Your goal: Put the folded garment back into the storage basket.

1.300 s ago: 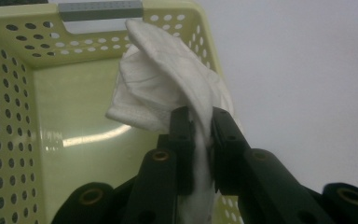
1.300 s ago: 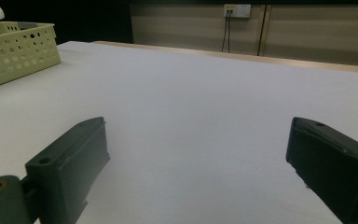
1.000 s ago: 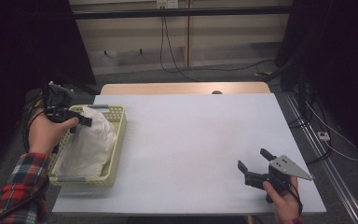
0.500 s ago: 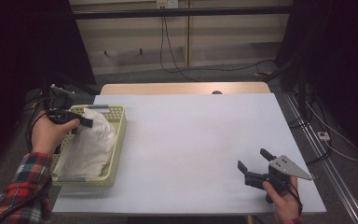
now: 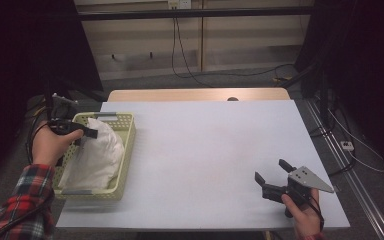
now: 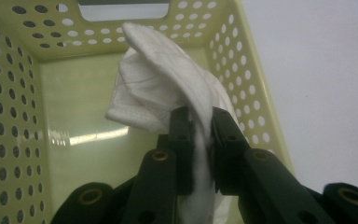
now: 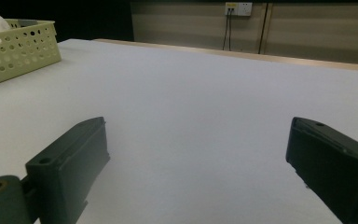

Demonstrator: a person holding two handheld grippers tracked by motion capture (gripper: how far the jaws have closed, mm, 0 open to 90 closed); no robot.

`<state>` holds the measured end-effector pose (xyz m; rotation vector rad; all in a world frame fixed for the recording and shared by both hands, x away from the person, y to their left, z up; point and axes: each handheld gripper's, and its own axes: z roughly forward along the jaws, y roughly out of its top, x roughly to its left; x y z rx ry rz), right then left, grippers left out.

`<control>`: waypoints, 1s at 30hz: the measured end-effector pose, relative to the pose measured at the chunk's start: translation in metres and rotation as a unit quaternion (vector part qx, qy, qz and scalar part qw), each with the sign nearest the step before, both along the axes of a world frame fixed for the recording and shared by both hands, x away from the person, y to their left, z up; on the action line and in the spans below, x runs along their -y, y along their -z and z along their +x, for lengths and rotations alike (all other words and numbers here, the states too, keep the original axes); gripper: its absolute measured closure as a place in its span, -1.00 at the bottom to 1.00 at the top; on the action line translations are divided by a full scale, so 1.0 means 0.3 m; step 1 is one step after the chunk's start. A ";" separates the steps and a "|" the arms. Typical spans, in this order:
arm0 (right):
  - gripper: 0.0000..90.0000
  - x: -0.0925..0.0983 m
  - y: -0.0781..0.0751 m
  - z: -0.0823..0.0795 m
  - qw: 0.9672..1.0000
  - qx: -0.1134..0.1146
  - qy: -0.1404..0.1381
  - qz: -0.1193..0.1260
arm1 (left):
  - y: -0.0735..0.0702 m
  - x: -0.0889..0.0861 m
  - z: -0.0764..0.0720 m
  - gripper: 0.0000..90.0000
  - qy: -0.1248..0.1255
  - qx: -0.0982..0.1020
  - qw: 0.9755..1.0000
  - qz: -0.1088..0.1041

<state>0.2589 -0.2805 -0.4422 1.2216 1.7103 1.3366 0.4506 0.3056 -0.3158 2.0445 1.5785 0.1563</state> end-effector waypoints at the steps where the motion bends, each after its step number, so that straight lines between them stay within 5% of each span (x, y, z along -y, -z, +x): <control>1: -0.88 -0.001 0.000 0.000 1.000 0.000 0.000 0.000 | 0.003 0.000 0.001 0.79 0.001 0.003 1.000 0.001; 30: -0.88 0.001 0.000 -0.002 1.000 -0.001 0.000 0.000 | 0.069 0.002 0.048 0.79 0.011 0.010 1.000 0.002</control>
